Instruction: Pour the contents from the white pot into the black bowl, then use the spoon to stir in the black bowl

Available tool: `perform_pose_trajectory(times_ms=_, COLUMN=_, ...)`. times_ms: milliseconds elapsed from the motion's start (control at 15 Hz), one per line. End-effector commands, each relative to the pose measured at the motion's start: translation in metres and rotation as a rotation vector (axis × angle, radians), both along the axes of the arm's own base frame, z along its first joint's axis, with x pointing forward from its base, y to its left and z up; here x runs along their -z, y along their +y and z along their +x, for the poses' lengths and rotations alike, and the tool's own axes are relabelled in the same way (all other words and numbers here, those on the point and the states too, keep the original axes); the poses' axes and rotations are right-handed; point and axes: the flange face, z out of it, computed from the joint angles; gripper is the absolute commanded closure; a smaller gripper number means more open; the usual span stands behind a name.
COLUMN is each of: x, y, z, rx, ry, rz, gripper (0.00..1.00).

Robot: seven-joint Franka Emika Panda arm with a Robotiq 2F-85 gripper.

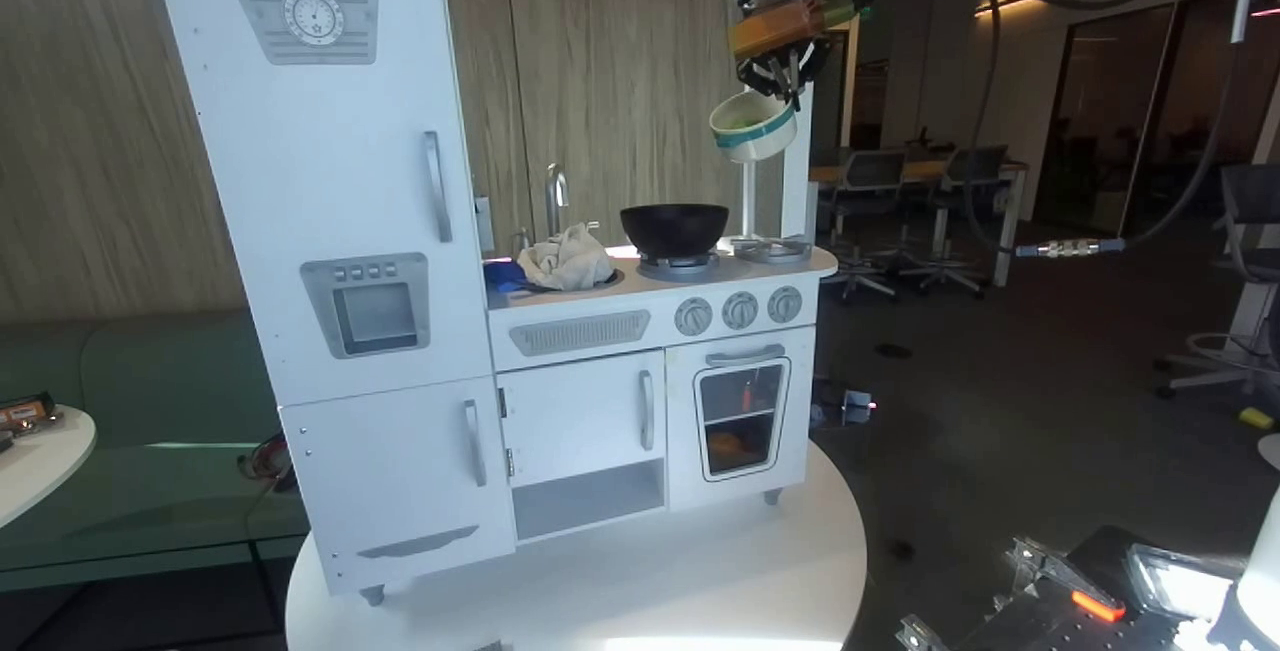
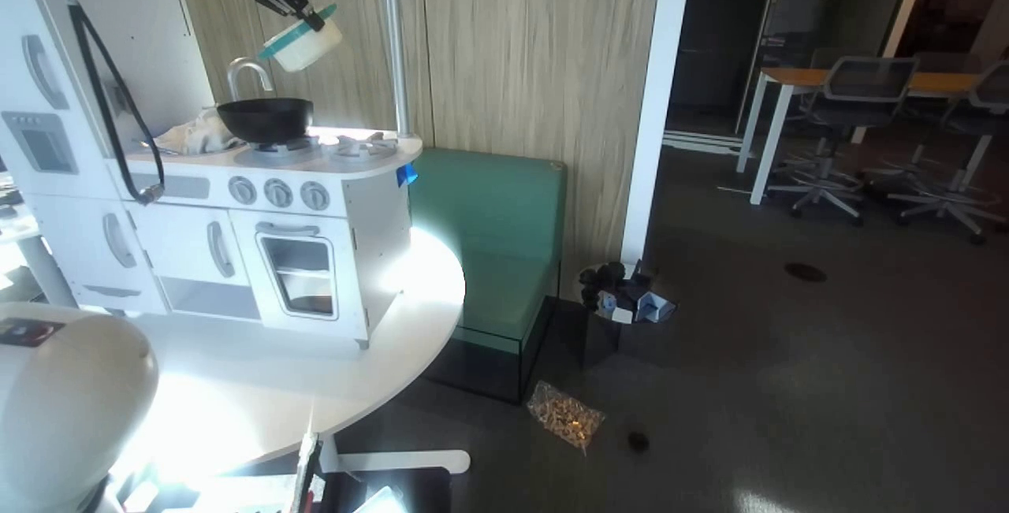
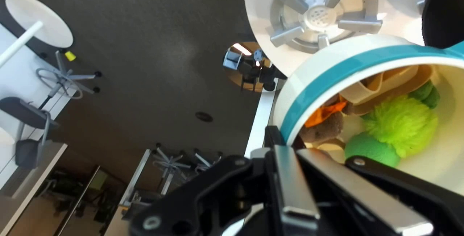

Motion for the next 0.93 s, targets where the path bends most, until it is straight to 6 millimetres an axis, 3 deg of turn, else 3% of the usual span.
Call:
perform_pose_trajectory(times_ms=0, x=-0.012, y=0.040, z=0.019, rx=-0.010, ry=-0.046, rz=-0.149, gripper=0.98)
perform_pose_trajectory(times_ms=133, x=-0.005, y=0.063, z=0.031, rx=-0.074, ry=-0.029, rz=-0.239, gripper=0.98)
perform_pose_trajectory(times_ms=400, x=0.019, y=0.090, z=0.057, rx=-0.144, ry=0.019, rz=-0.412, gripper=0.98)
perform_pose_trajectory(times_ms=867, x=0.050, y=0.147, z=0.068, rx=-0.280, ry=0.128, rz=-0.655, gripper=0.97)
